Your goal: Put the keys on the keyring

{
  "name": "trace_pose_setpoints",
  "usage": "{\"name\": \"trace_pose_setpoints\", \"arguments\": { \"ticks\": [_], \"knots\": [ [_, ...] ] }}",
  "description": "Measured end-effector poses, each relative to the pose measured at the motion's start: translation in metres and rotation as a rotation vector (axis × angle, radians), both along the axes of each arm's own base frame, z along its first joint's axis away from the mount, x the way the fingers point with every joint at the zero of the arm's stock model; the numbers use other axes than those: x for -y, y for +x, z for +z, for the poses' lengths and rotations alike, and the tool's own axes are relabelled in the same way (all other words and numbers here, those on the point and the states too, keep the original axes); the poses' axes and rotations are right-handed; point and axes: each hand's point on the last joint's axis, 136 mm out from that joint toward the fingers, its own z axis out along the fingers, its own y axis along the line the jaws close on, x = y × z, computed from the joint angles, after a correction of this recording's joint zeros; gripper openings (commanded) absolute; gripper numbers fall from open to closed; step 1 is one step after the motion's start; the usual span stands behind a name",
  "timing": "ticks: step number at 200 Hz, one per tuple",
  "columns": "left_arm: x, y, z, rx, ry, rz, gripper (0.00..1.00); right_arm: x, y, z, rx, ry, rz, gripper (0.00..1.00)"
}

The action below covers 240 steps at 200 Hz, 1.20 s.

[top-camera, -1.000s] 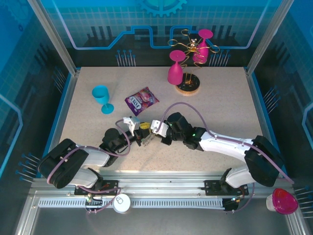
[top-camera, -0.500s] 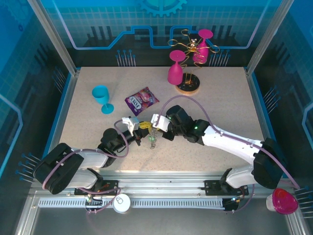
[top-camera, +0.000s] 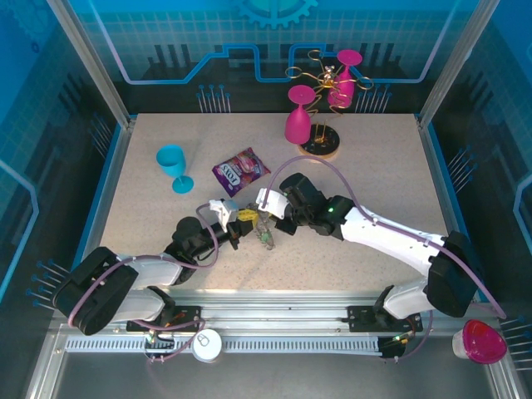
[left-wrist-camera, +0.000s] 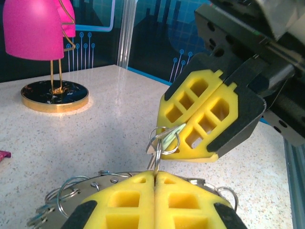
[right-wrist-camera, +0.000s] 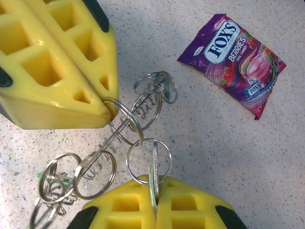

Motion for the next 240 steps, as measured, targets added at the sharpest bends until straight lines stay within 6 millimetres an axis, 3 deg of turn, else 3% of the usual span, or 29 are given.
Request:
{"name": "trace_pose_setpoints", "arguments": {
  "ticks": [19,48,52,59,89,129,153,177,203,240],
  "knots": [
    [0.0,0.001,-0.001,0.0,0.012,0.004,0.46,0.001,0.002,0.003,0.006,-0.007,-0.008,0.0],
    [-0.006,0.004,0.006,0.008,0.005,0.047,0.81,0.007,0.007,0.01,0.032,-0.037,-0.031,0.0],
    [-0.008,0.004,0.009,0.021,0.006,0.055,0.91,0.007,0.008,0.012,0.035,-0.04,-0.031,0.0],
    [-0.011,0.005,0.014,0.034,-0.003,0.073,0.99,0.008,0.009,0.014,0.038,-0.045,-0.032,0.0],
    [-0.038,0.006,0.051,0.1,-0.064,0.217,0.99,0.005,0.014,0.03,0.053,-0.046,-0.031,0.0],
    [-0.102,0.001,0.096,0.142,-0.152,0.523,0.99,-0.033,0.014,0.044,0.052,-0.006,0.034,0.0],
    [-0.14,-0.002,0.11,0.13,-0.166,0.703,0.99,-0.061,0.008,0.035,0.002,0.038,0.075,0.0],
    [-0.163,0.001,0.103,0.082,-0.117,0.831,0.99,-0.073,0.01,0.009,-0.061,0.044,0.07,0.0],
    [-0.174,0.01,0.078,-0.001,-0.021,0.914,0.99,-0.055,0.012,-0.036,-0.128,-0.022,0.028,0.0],
    [-0.182,0.025,0.044,-0.106,0.118,0.984,0.99,0.011,0.023,-0.088,-0.14,-0.24,-0.073,0.05]
  ]
}}
